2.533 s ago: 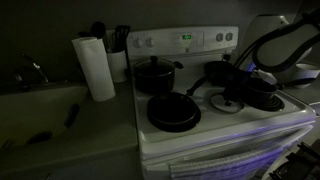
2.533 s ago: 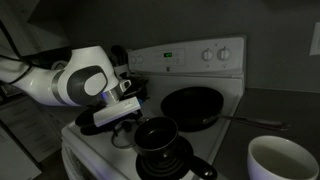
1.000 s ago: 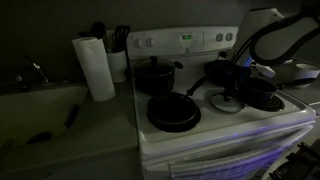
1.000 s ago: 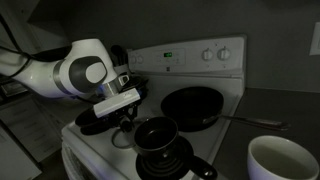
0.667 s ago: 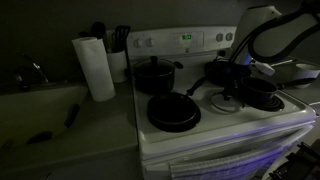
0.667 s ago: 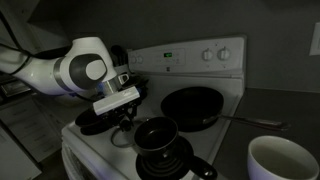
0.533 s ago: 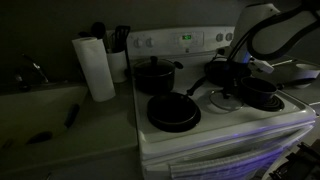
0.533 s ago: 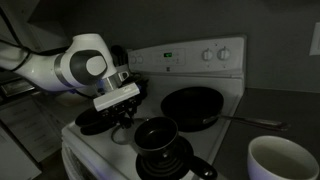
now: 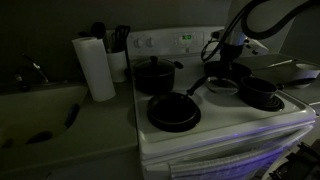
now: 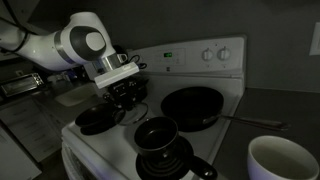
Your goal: Put the lid on the black pot to the front right.
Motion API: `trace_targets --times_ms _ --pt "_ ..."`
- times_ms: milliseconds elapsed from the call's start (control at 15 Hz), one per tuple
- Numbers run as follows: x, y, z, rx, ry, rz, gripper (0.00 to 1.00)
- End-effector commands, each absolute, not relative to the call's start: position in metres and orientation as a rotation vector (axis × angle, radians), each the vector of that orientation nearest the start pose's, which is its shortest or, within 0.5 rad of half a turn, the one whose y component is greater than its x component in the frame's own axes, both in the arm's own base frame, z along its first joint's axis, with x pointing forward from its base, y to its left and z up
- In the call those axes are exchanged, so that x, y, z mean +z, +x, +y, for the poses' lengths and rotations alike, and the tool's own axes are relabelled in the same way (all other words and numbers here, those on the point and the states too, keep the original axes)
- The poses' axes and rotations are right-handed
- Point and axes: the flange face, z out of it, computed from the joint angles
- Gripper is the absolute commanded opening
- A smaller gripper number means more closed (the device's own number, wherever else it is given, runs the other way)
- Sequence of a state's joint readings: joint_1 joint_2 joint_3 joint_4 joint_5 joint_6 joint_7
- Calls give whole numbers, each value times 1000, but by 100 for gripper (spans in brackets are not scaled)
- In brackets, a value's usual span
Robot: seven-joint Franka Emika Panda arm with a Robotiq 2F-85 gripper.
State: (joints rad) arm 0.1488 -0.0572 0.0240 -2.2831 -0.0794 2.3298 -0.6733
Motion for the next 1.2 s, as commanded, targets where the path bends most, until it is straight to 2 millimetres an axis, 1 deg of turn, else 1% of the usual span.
trace_targets --times_ms 0,133,267,467,867,1000,1133 --pt "412 523 82 -136 -2939 -1386 16" --pt "423 521 77 -126 -2971 -1344 16" --pt "429 513 69 -81 -3031 -1274 16" --pt "433 493 50 -22 -3128 -1129 16" --pt "428 440 9 142 -3289 -711 16" --pt "429 428 -1 123 -3343 -579 16" --pt "429 421 -8 69 -3418 -450 16"
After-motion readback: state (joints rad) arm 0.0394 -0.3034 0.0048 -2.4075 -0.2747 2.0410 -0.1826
